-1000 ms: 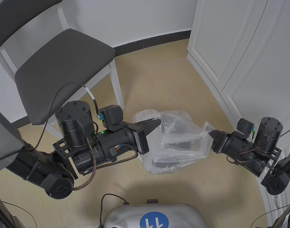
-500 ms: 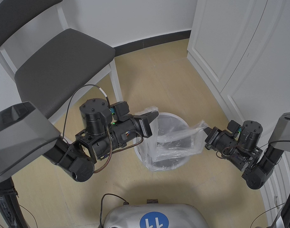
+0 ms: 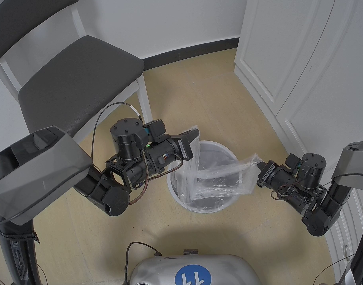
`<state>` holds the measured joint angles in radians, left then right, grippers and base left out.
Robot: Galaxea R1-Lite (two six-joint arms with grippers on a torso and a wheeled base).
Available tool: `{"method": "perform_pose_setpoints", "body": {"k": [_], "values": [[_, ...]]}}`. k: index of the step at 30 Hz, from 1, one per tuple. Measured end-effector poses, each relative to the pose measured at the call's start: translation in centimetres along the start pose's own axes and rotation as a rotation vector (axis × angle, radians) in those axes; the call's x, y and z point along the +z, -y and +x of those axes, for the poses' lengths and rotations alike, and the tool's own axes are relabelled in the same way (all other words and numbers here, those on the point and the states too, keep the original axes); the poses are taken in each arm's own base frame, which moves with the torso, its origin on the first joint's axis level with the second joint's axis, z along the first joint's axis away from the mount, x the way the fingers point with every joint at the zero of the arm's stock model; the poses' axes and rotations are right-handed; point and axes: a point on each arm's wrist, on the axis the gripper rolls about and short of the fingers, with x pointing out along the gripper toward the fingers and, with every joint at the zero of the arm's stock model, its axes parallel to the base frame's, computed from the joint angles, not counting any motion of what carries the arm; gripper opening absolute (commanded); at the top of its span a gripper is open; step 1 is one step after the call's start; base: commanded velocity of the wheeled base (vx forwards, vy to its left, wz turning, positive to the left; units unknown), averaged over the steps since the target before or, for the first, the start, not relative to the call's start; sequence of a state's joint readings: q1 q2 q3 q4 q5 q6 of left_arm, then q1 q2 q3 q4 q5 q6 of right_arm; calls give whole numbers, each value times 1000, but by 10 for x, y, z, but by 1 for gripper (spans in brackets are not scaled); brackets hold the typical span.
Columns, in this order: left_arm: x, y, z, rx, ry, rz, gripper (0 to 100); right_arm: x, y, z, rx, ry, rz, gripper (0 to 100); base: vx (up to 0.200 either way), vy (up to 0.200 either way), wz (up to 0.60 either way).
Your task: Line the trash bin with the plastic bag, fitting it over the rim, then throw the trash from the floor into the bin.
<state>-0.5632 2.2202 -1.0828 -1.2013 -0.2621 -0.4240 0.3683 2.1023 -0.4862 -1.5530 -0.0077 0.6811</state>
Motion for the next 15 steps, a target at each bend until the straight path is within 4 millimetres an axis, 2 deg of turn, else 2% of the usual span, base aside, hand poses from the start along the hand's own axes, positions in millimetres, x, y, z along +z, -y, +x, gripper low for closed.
{"method": "perform_pose_setpoints", "body": {"k": [8, 15], "values": [[4, -1, 0, -39, 88, -10, 0, 11, -8, -9, 34, 17, 17, 0, 0, 0, 0], [-3, -7, -15, -44, 129, -2, 0, 19, -15, -23, 74, 12, 14, 0, 0, 0, 0]]}}
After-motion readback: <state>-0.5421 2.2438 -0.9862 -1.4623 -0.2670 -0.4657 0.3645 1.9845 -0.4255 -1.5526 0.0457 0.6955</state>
